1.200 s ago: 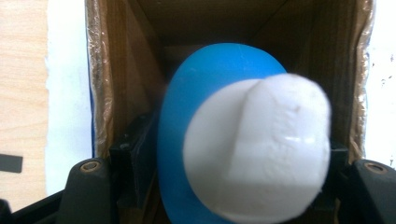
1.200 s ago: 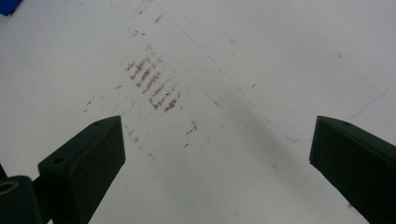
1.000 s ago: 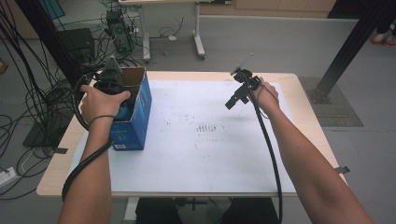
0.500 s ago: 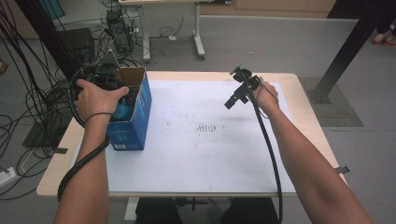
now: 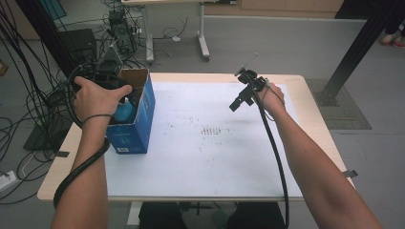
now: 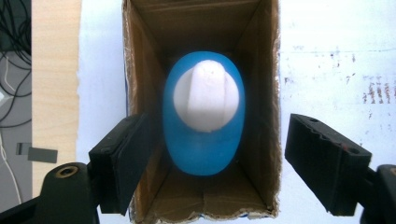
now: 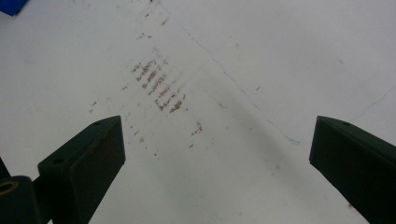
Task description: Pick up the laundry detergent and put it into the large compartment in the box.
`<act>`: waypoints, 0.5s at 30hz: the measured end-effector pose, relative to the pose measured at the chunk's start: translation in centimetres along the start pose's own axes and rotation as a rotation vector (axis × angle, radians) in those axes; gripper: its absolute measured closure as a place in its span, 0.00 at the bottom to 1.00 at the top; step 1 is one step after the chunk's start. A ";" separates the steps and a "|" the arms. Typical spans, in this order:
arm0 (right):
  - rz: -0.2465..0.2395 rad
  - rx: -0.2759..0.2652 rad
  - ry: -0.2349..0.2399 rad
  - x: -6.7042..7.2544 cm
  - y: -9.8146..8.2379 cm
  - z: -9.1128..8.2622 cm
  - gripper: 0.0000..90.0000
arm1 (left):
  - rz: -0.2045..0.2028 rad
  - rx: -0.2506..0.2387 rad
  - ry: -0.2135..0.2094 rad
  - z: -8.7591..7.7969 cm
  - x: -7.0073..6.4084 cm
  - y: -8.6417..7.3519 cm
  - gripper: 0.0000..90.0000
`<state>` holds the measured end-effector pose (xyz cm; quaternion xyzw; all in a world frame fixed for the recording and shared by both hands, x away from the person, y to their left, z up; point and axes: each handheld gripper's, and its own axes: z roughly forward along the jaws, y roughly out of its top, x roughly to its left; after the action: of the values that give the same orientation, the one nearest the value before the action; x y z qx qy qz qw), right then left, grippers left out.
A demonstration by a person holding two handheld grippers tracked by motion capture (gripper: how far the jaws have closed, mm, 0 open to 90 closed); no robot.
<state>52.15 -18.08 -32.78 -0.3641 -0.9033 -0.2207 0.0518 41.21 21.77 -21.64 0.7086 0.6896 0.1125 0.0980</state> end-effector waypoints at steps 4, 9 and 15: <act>-0.005 0.001 0.000 0.0 0.0 0.0 0.04 | 0.018 0.009 -0.009 -0.4 -0.3 0.0 0.23; -0.005 0.003 0.000 0.1 0.1 0.0 0.04 | 0.025 0.005 -0.006 -0.9 -0.6 0.0 0.19; 0.004 0.005 0.002 0.0 0.0 0.0 0.04 | 0.042 0.016 -0.007 -1.3 -1.0 0.0 0.14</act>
<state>52.18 -18.03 -32.80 -0.3656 -0.9031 -0.2185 0.0540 40.77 20.77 -20.46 0.7241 0.6750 0.1067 0.0925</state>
